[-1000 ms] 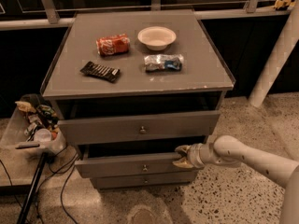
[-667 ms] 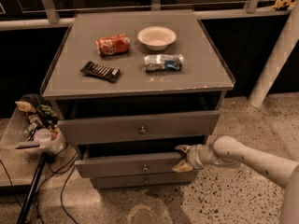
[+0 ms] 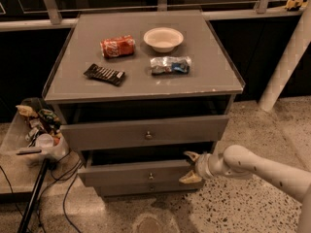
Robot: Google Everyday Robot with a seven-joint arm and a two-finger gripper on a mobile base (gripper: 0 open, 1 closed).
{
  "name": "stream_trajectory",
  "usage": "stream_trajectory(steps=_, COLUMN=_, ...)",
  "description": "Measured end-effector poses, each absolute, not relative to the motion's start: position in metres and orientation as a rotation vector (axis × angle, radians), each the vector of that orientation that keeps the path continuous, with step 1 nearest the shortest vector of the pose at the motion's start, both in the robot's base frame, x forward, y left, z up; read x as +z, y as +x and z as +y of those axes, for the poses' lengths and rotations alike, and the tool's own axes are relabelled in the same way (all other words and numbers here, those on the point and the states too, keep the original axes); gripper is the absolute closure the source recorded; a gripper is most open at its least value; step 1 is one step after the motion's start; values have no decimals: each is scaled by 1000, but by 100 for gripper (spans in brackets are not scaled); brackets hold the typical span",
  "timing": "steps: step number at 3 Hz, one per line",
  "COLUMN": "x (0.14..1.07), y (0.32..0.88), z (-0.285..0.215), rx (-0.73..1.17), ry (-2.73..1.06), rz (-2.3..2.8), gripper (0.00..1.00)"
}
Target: Open middle drawer
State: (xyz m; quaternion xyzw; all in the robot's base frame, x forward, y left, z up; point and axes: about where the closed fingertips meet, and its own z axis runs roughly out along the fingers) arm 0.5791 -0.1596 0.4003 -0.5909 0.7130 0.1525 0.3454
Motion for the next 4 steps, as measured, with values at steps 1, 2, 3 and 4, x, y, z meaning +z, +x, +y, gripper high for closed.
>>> stream_trajectory(steps=1, x=406, y=578, z=-160, rx=397, ry=-1535, rz=1849, gripper=61)
stream_trajectory(steps=2, x=408, y=560, z=-161, rx=406, ry=-1548, rz=1829, gripper=84)
stream_trajectory(steps=3, x=410, y=557, z=-161, rx=406, ry=-1547, rz=1829, gripper=100)
stream_trajectory(steps=4, x=406, y=539, z=-167, rx=411, ry=-1524, rz=1836, gripper=81)
